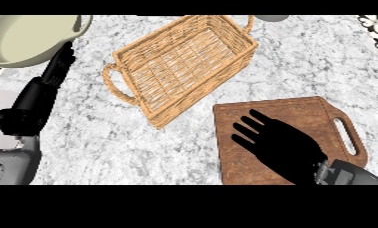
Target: Pick the bell pepper from the cutting board and place it in the basket
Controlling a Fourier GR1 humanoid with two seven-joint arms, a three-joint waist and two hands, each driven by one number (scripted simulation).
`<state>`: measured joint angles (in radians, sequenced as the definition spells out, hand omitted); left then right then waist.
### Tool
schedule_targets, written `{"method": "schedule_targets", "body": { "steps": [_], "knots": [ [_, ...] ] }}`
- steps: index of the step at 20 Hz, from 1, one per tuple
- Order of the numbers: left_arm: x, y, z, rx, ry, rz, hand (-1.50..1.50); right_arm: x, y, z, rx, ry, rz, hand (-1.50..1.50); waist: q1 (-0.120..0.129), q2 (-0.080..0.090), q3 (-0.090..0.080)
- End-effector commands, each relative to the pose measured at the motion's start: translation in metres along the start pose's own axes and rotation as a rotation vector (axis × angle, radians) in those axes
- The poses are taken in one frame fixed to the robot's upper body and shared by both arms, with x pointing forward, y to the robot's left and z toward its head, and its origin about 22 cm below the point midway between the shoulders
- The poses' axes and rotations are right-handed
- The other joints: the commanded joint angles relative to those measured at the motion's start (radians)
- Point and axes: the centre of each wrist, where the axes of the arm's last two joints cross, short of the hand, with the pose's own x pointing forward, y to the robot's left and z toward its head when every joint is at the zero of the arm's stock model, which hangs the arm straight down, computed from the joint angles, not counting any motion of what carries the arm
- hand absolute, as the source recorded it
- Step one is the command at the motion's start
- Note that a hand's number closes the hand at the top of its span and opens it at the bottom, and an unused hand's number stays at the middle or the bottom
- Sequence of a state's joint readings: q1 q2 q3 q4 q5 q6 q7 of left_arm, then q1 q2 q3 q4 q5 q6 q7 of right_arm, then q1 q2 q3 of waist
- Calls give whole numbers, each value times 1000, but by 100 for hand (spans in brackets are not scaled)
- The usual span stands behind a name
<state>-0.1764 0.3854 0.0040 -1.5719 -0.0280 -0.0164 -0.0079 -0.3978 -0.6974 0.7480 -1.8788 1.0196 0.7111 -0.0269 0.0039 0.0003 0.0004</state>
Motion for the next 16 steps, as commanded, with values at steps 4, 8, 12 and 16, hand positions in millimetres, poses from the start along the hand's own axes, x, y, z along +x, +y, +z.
{"method": "schedule_targets", "body": {
  "steps": [4,8,12,16],
  "knots": [
    [9,8,-10,13,14,-4,0,9,10,-10,6,-13,-28,-150,-3,-1,0],
    [-4,-1,-12,21,7,-11,0,-6,33,-7,5,-2,-26,-150,-4,0,0],
    [-2,-9,-11,6,-18,-14,0,-19,40,-28,8,2,-35,-150,0,1,0],
    [-6,-18,-17,0,7,-5,0,-7,34,-30,22,30,-30,-150,-4,0,0]
  ]
}}
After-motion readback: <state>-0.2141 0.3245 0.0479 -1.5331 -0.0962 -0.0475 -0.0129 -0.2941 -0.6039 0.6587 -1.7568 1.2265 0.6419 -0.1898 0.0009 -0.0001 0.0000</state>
